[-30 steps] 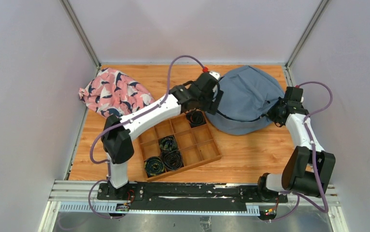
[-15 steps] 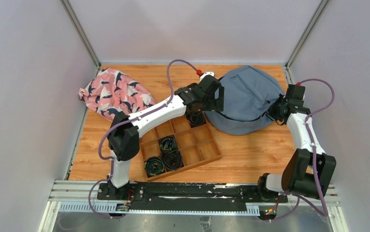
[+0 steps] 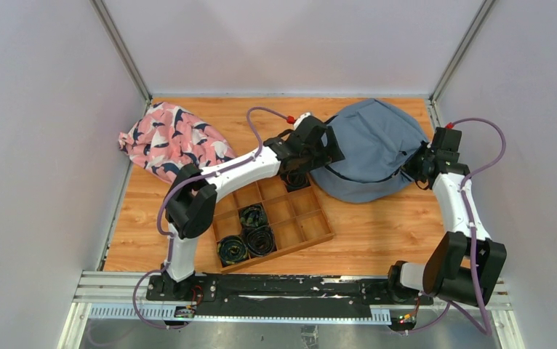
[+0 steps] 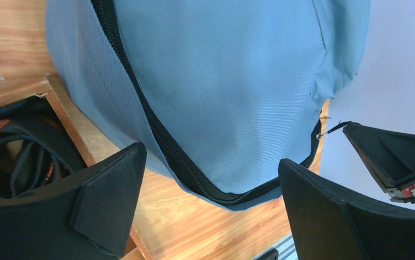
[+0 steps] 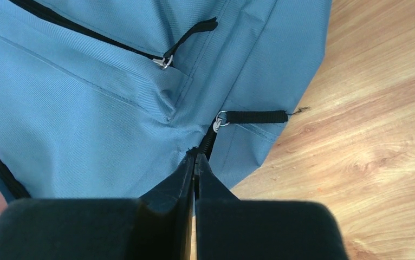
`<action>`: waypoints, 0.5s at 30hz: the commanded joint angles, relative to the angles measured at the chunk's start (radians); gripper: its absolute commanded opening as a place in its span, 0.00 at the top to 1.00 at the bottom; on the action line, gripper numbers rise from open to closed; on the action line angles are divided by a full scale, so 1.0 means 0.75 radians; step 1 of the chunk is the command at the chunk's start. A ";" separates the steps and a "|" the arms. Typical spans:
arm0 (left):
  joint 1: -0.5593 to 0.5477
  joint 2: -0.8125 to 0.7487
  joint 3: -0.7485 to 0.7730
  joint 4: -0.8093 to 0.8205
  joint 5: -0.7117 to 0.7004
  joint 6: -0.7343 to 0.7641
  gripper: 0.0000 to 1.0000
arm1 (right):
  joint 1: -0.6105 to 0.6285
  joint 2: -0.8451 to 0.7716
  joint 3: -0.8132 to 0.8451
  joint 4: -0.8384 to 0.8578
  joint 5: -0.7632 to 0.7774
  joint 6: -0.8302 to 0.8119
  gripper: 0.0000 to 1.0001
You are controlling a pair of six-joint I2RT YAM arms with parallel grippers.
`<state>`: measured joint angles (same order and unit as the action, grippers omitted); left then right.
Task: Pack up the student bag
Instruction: Zip the student bag at the center of the board.
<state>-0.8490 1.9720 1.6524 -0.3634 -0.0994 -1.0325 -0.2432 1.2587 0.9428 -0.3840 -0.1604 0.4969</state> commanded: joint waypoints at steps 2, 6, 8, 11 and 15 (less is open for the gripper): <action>0.005 0.034 -0.108 0.221 0.102 -0.115 0.17 | -0.022 -0.024 -0.010 -0.011 -0.084 -0.010 1.00; 0.008 0.032 -0.126 0.271 0.157 -0.107 0.58 | -0.021 -0.016 -0.016 -0.010 -0.068 -0.010 1.00; 0.015 0.017 -0.139 0.268 0.142 -0.099 0.95 | -0.023 -0.012 -0.019 -0.010 -0.061 -0.002 1.00; 0.046 -0.024 -0.184 0.294 0.135 -0.095 1.00 | -0.028 0.000 -0.008 -0.002 -0.103 0.013 1.00; 0.125 -0.098 -0.243 0.321 0.162 -0.061 1.00 | -0.055 -0.004 0.004 -0.009 -0.001 0.020 1.00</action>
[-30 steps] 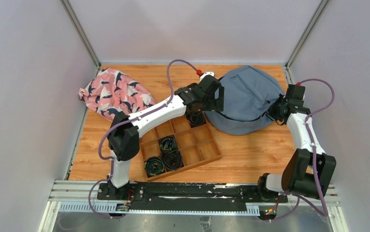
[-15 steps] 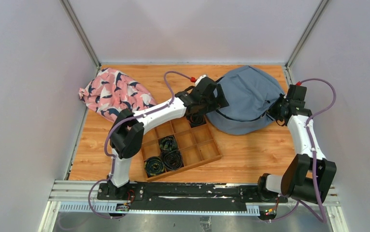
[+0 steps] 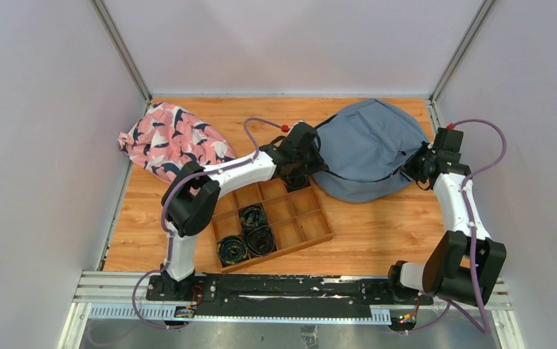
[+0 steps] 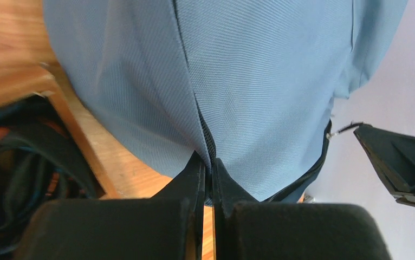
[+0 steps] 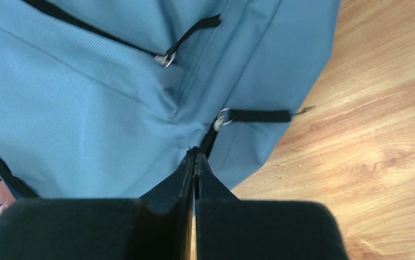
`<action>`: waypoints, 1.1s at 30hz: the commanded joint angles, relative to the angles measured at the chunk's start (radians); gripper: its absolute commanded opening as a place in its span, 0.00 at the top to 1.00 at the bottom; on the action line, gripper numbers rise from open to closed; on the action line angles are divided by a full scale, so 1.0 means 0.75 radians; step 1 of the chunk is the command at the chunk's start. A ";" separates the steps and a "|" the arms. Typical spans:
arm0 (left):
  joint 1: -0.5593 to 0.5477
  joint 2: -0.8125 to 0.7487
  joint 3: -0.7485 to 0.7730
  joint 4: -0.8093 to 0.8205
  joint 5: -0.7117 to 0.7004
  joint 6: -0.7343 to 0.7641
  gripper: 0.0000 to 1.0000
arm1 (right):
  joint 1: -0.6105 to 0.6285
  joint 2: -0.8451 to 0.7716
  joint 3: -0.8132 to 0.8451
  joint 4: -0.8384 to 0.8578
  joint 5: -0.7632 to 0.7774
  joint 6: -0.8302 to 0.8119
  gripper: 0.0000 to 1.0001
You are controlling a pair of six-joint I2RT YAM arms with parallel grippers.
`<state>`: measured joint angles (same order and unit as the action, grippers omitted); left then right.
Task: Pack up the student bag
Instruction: Zip the student bag at the center of the board, then reset both arms
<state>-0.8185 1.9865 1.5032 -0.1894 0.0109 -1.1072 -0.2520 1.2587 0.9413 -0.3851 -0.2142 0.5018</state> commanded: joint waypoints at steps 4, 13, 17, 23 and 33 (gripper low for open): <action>0.165 -0.162 -0.047 0.091 0.052 0.107 1.00 | -0.111 0.016 -0.031 -0.008 0.154 0.036 1.00; 0.251 -0.083 0.030 0.136 0.283 0.218 1.00 | -0.159 0.137 -0.055 0.015 0.183 0.026 1.00; 0.247 0.013 0.173 0.079 0.414 0.289 1.00 | -0.159 0.139 0.002 -0.013 0.179 0.033 1.00; 0.132 0.089 0.411 -0.117 0.478 0.539 1.00 | -0.156 0.089 0.117 -0.067 0.325 0.025 1.00; 0.091 -0.136 0.570 -0.353 0.400 1.024 0.00 | 0.040 -0.079 0.380 -0.298 0.638 -0.082 0.30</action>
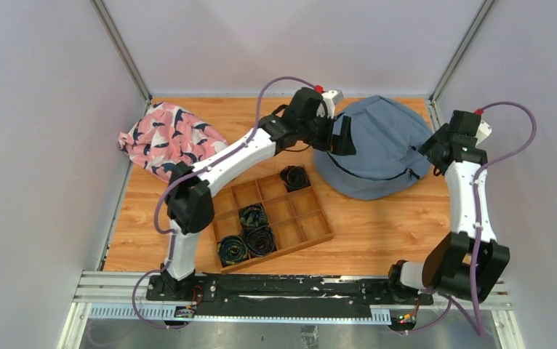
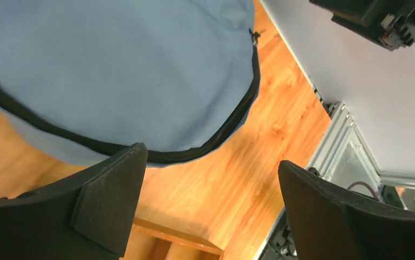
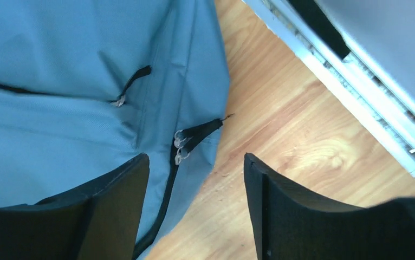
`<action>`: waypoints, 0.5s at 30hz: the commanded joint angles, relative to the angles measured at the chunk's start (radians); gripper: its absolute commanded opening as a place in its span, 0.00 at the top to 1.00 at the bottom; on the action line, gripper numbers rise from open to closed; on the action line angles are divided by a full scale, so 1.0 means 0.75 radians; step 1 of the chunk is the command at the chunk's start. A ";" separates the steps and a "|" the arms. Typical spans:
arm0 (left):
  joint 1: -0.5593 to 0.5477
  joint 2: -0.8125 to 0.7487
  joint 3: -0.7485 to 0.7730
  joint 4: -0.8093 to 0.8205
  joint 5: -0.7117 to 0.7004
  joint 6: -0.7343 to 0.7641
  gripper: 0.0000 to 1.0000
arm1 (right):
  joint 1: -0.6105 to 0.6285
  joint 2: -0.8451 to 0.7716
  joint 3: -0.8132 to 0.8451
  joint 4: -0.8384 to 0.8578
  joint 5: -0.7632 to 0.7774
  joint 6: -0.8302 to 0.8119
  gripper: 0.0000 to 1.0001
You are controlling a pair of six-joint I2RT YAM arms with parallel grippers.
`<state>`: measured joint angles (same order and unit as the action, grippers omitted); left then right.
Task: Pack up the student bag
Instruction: Reset both arms
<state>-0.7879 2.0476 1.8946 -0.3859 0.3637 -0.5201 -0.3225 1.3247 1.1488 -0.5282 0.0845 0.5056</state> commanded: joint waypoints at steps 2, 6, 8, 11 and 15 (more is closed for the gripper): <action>0.078 -0.338 -0.039 -0.060 -0.157 0.230 0.00 | 0.251 -0.232 0.169 -0.096 0.276 -0.173 0.29; 0.211 -0.653 -0.382 0.134 -0.307 0.145 0.00 | 0.547 -0.298 0.283 -0.075 0.346 -0.344 0.27; 0.316 -0.817 -0.587 0.279 -0.304 0.042 0.00 | 0.658 -0.316 0.278 -0.065 0.358 -0.374 0.26; 0.467 -0.961 -0.717 0.201 -0.259 0.029 0.00 | 0.758 -0.320 0.194 -0.066 0.390 -0.392 0.25; 0.490 -1.135 -0.811 -0.050 -0.658 0.146 0.00 | 0.776 -0.327 0.035 -0.070 0.515 -0.329 0.25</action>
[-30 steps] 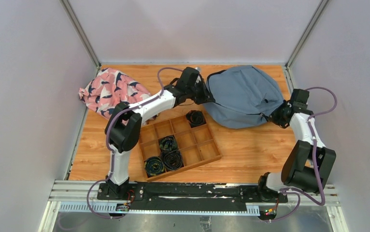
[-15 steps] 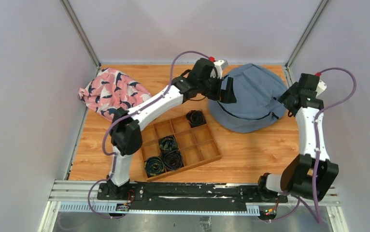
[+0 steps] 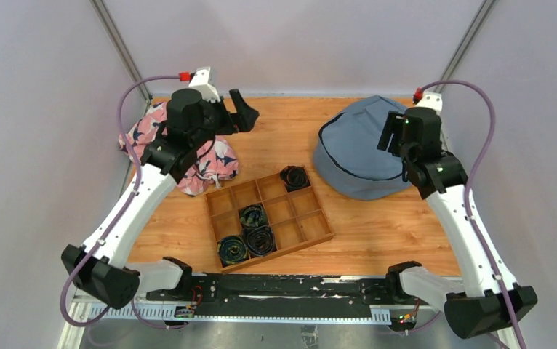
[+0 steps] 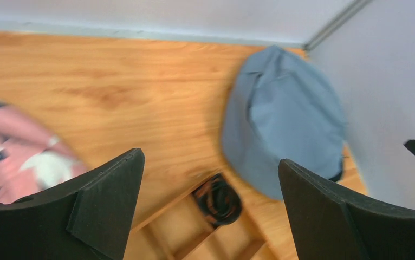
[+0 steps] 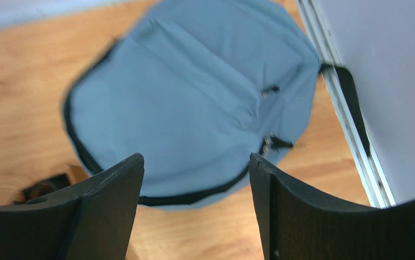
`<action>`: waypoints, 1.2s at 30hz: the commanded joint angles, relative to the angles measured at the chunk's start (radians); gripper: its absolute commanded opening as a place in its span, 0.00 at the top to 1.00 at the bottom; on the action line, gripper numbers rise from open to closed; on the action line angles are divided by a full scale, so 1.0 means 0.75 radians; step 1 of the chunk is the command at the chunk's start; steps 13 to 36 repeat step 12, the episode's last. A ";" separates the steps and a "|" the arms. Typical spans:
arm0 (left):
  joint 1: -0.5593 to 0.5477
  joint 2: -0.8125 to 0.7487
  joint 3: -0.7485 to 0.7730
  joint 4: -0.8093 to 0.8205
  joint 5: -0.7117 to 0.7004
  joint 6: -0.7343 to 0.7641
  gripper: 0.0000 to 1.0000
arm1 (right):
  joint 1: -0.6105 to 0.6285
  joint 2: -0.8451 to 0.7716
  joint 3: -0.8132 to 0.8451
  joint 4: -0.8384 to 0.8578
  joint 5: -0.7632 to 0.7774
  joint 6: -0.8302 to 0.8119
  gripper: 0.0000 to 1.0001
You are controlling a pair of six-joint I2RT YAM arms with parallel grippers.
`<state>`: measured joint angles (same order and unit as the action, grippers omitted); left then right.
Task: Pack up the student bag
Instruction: Reset both arms
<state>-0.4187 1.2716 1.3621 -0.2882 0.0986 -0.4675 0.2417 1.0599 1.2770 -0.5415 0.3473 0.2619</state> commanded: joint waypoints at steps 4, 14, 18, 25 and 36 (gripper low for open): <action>-0.002 -0.233 -0.235 -0.275 -0.457 0.195 0.00 | 0.023 0.003 -0.210 -0.036 0.191 0.001 0.26; -0.002 -0.397 -0.290 -0.290 -0.486 0.220 0.00 | 0.023 -0.035 -0.290 0.085 0.188 0.041 0.26; -0.002 -0.397 -0.290 -0.290 -0.486 0.220 0.00 | 0.023 -0.035 -0.290 0.085 0.188 0.041 0.26; -0.002 -0.397 -0.290 -0.290 -0.486 0.220 0.00 | 0.023 -0.035 -0.290 0.085 0.188 0.041 0.26; -0.002 -0.397 -0.290 -0.290 -0.486 0.220 0.00 | 0.023 -0.035 -0.290 0.085 0.188 0.041 0.26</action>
